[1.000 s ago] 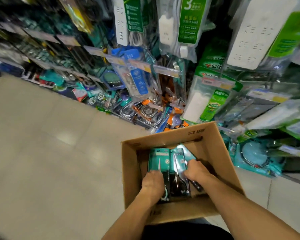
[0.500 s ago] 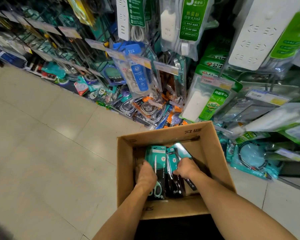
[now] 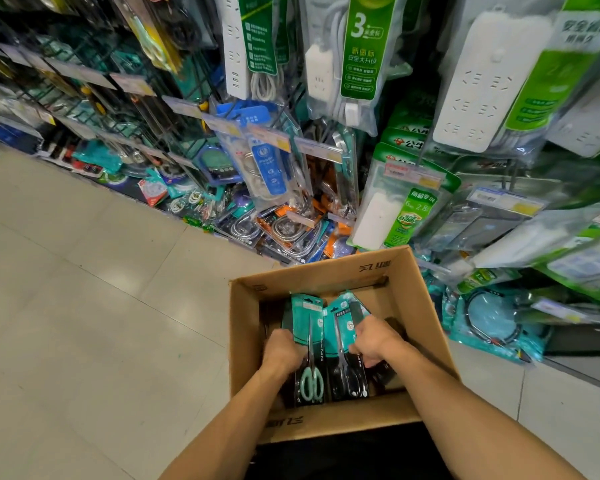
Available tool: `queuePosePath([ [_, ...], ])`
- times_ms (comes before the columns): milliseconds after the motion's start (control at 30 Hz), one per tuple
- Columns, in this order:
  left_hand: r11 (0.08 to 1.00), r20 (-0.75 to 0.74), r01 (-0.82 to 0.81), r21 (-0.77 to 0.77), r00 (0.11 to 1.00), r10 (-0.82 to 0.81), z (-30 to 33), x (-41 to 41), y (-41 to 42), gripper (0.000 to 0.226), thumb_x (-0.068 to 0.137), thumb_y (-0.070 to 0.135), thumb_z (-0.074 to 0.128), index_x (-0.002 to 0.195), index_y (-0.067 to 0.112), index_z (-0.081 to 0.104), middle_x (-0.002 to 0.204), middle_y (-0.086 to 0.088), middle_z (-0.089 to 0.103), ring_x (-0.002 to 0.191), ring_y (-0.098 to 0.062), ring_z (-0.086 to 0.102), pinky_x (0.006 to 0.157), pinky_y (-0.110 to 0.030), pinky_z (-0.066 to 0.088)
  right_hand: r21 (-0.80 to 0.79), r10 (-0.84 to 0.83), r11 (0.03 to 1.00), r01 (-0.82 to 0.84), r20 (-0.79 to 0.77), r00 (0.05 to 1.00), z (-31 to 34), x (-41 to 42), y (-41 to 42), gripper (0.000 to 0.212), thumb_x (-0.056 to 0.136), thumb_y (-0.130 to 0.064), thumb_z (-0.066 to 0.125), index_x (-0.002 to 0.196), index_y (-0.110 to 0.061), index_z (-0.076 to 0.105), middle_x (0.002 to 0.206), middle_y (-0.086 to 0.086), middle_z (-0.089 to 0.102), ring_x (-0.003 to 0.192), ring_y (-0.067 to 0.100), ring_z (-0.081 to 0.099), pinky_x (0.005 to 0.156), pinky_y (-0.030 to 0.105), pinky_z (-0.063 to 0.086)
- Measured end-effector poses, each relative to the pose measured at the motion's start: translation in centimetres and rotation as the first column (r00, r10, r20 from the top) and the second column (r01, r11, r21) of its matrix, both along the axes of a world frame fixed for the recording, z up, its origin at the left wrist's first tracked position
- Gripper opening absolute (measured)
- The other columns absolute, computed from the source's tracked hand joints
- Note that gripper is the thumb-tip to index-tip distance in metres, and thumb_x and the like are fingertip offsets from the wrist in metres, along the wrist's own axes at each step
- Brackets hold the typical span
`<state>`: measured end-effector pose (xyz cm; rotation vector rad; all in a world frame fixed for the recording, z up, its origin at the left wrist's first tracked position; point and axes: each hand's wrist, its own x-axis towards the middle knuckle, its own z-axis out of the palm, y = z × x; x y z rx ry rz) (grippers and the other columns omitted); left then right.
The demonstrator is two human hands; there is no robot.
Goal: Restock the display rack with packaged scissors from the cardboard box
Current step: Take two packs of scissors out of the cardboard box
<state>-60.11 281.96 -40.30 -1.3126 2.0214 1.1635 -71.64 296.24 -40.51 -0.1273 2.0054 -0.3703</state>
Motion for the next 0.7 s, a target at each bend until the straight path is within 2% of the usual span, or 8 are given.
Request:
queuePosePath([
  [100, 0.998, -0.031, 0.053, -0.040, 0.998, -0.054, 0.9, 0.6, 0.4, 0.010, 0.088, 0.014, 0.070, 0.097, 0.010, 0.068, 0.103, -0.007, 0.073, 0.095, -0.021, 0.071, 0.085, -0.037, 0.059, -0.022, -0.005, 1.000, 0.005, -0.025, 1.000, 0.8, -0.2, 0.5, 0.001, 0.091, -0.007, 0.063, 0.091, -0.006, 0.063, 0.111, 0.016, 0.069, 0.079, 0.024, 0.072, 0.068, 0.033, 0.062],
  [200, 0.997, -0.050, 0.062, -0.056, 0.997, -0.065, 1.6, 1.1, 0.6, 0.014, 0.088, 0.018, 0.071, 0.100, 0.013, 0.066, 0.104, -0.006, 0.072, 0.096, -0.020, 0.070, 0.087, -0.038, 0.058, -0.039, -0.023, 0.999, 0.020, -0.063, 0.998, 1.4, -0.2, 1.3, 0.012, 0.090, -0.006, 0.064, 0.101, -0.002, 0.067, 0.105, 0.017, 0.071, 0.079, 0.023, 0.073, 0.071, 0.035, 0.062],
  [333, 0.998, -0.083, 0.020, -0.059, 0.996, -0.025, 2.3, 2.1, 0.7, 0.012, 0.086, 0.019, 0.073, 0.093, 0.014, 0.064, 0.106, -0.005, 0.072, 0.093, -0.018, 0.070, 0.086, -0.038, 0.059, -0.028, 0.032, 0.999, -0.038, -0.176, 0.984, 2.5, 0.4, 2.1, 0.004, 0.086, -0.012, 0.068, 0.085, -0.011, 0.065, 0.100, 0.010, 0.072, 0.077, 0.019, 0.073, 0.071, 0.035, 0.062],
  [433, 0.992, -0.088, 0.075, -0.098, 0.993, -0.084, 2.6, 3.0, 1.2, 0.018, 0.085, 0.018, 0.075, 0.095, 0.009, 0.064, 0.112, -0.007, 0.072, 0.102, -0.021, 0.070, 0.085, -0.033, 0.059, -0.050, 0.009, 0.998, -0.022, -0.256, 0.967, 3.2, 1.0, 2.6, 0.008, 0.084, -0.012, 0.067, 0.079, -0.015, 0.061, 0.096, 0.008, 0.072, 0.081, 0.022, 0.072, 0.070, 0.033, 0.061],
  [533, 0.987, -0.154, 0.080, -0.139, 0.983, -0.101, 3.5, 3.6, 1.9, 0.016, 0.085, 0.018, 0.075, 0.094, 0.010, 0.064, 0.108, -0.006, 0.073, 0.099, -0.018, 0.069, 0.084, -0.035, 0.059, -0.081, 0.012, 0.996, -0.041, -0.332, 0.943, 4.0, 1.2, 3.3, 0.006, 0.084, -0.015, 0.068, 0.081, -0.018, 0.063, 0.098, 0.007, 0.074, 0.085, 0.020, 0.071, 0.057, 0.024, 0.050],
  [600, 0.982, -0.222, 0.043, -0.183, 0.971, -0.084, 4.4, 3.7, 2.1, 0.013, 0.086, 0.019, 0.074, 0.092, 0.014, 0.065, 0.099, -0.002, 0.074, 0.092, -0.015, 0.070, 0.081, -0.034, 0.060, -0.132, -0.027, 0.991, -0.023, -0.366, 0.930, 4.5, 1.5, 3.7, 0.004, 0.086, -0.019, 0.068, 0.089, -0.019, 0.068, 0.105, 0.004, 0.074, 0.087, 0.017, 0.071, 0.051, 0.021, 0.048],
  [700, 0.977, -0.342, -0.040, -0.212, 0.939, -0.036, 6.0, 4.0, 1.9, 0.011, 0.086, 0.021, 0.075, 0.084, 0.023, 0.064, 0.083, 0.012, 0.071, 0.082, -0.005, 0.071, 0.067, -0.018, 0.057, -0.210, -0.102, 0.978, 0.011, -0.425, 0.900, 5.1, 2.1, 4.2, 0.003, 0.088, -0.024, 0.068, 0.090, -0.023, 0.067, 0.111, 0.001, 0.073, 0.090, 0.014, 0.070, 0.041, 0.012, 0.034],
])
